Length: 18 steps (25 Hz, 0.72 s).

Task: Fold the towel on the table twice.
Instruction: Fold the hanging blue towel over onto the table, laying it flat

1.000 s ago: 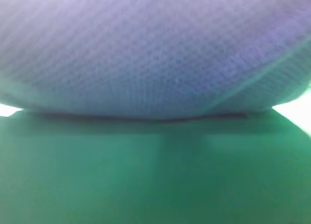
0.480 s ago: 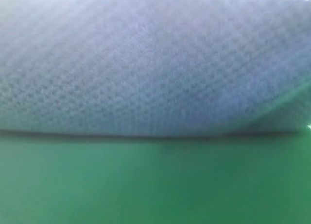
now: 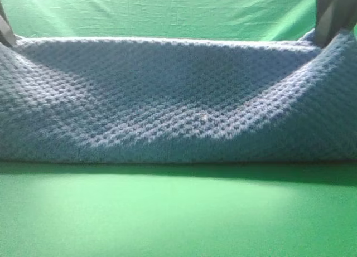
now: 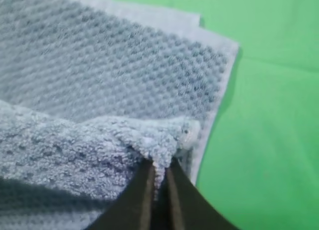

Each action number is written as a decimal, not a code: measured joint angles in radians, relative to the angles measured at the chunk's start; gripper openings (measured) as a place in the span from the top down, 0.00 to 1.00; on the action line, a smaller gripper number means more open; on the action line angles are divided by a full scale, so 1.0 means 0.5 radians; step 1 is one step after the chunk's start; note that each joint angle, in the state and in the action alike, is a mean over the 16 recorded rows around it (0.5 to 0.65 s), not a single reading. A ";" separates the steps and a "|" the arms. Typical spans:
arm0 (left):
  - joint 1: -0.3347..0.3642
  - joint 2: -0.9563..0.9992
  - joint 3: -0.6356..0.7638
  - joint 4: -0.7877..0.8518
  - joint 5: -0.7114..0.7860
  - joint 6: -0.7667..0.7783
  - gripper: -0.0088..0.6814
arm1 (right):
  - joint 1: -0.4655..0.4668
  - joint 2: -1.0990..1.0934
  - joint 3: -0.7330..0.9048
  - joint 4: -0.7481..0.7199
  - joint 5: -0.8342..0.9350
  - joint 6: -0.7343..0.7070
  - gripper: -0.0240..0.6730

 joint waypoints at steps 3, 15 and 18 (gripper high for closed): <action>0.000 0.158 -0.078 0.003 -0.091 0.000 0.99 | -0.070 0.168 -0.112 -0.002 -0.092 -0.033 0.97; 0.000 0.518 -0.171 0.006 -0.442 0.006 0.91 | -0.171 0.646 -0.326 -0.050 -0.505 -0.093 0.89; 0.000 0.538 -0.193 0.007 -0.434 0.009 0.79 | -0.173 0.680 -0.334 -0.070 -0.551 -0.099 0.77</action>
